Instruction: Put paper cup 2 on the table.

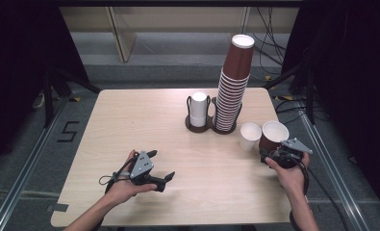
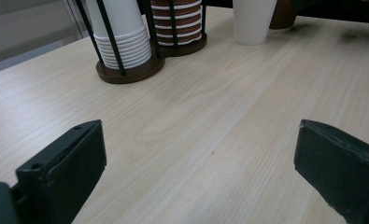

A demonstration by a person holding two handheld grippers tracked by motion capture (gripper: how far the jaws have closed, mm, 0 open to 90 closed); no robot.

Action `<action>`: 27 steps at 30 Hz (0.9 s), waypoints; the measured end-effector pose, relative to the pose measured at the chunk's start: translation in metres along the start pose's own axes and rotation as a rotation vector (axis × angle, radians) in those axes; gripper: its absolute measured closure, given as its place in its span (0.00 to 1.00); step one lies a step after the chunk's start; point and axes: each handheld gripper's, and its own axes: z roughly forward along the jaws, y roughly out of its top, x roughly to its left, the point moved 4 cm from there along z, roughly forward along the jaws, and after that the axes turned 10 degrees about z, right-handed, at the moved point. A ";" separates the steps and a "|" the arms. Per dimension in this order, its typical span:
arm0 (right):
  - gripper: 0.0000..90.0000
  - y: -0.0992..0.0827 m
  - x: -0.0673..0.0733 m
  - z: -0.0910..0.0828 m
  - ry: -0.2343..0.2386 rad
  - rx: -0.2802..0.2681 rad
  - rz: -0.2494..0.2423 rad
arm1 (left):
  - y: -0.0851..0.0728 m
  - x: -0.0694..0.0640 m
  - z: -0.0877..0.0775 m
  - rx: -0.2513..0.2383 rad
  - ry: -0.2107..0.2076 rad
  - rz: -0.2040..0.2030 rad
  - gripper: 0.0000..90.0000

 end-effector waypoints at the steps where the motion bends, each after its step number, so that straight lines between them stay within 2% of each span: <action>1: 0.01 -0.002 0.004 -0.003 -0.011 0.012 0.046 | 0.000 0.000 0.000 0.005 0.006 0.003 0.02; 2: 0.01 -0.002 0.002 -0.004 -0.002 -0.006 0.014 | 0.000 0.000 0.000 0.005 0.006 0.003 0.02; 3: 0.01 -0.003 0.003 -0.006 -0.004 -0.001 0.031 | 0.000 0.000 0.000 0.005 0.005 0.005 0.02; 5: 0.01 -0.004 0.000 -0.010 -0.001 -0.003 -0.003 | -0.001 0.000 0.000 0.001 0.000 0.004 0.02; 6: 0.01 -0.006 0.001 -0.012 -0.005 0.007 0.026 | -0.001 0.000 0.000 0.008 0.004 0.005 0.02; 7: 0.01 -0.006 -0.001 -0.014 -0.001 -0.004 -0.004 | -0.001 0.000 0.000 0.008 0.004 0.005 0.02; 8: 0.01 -0.006 -0.002 -0.014 0.005 -0.011 -0.004 | -0.001 -0.001 0.000 0.009 0.004 0.005 0.02; 9: 0.01 -0.008 0.000 -0.018 0.001 0.003 0.009 | -0.001 -0.001 0.000 0.012 0.002 0.005 0.02; 10: 0.01 -0.008 -0.002 -0.019 0.000 -0.012 -0.008 | -0.001 -0.001 0.000 0.012 0.002 0.005 0.02; 11: 0.01 -0.009 -0.001 -0.022 -0.002 -0.005 0.008 | -0.002 -0.001 0.002 0.003 -0.001 0.003 0.02; 12: 0.01 -0.009 -0.002 -0.024 -0.001 -0.004 -0.011 | -0.002 -0.001 0.002 0.003 -0.001 0.003 0.02; 13: 0.01 -0.010 0.001 -0.027 -0.007 0.006 0.029 | -0.002 -0.001 0.001 0.013 0.003 0.006 0.02; 14: 0.01 -0.010 0.001 -0.027 -0.007 0.006 0.029 | -0.002 -0.001 0.001 0.013 0.003 0.006 0.02; 16: 0.01 -0.010 -0.002 -0.033 0.002 -0.015 -0.009 | -0.003 -0.001 0.001 0.019 0.002 0.009 0.02; 17: 0.01 -0.011 0.000 -0.034 0.001 -0.022 0.017 | -0.003 -0.001 0.001 0.015 0.006 0.007 0.02; 18: 0.01 -0.010 -0.002 -0.037 -0.007 -0.015 -0.013 | -0.003 0.000 0.002 0.009 0.004 0.005 0.02; 19: 0.01 -0.012 0.001 -0.041 -0.006 -0.008 0.026 | -0.003 0.000 0.002 0.009 0.002 0.006 0.02; 21: 0.01 -0.014 0.000 -0.044 0.011 -0.015 -0.010 | -0.004 -0.001 0.001 0.017 0.005 0.006 0.02; 22: 0.01 -0.015 0.001 -0.046 0.011 -0.012 -0.002 | -0.004 -0.001 0.001 0.017 0.004 0.006 0.02; 23: 0.02 -0.017 0.001 -0.048 0.008 -0.008 -0.020 | -0.004 -0.001 0.001 0.018 0.003 0.009 0.02; 25: 0.02 -0.020 0.001 -0.052 0.006 -0.010 -0.019 | -0.004 -0.002 0.001 0.022 -0.002 0.014 0.02; 26: 0.02 -0.023 0.002 -0.055 0.005 -0.008 0.001 | -0.004 -0.002 0.001 0.020 -0.001 0.014 0.02; 27: 0.02 -0.024 0.002 -0.057 0.010 -0.005 -0.012 | -0.004 -0.002 0.001 0.021 -0.001 0.015 0.02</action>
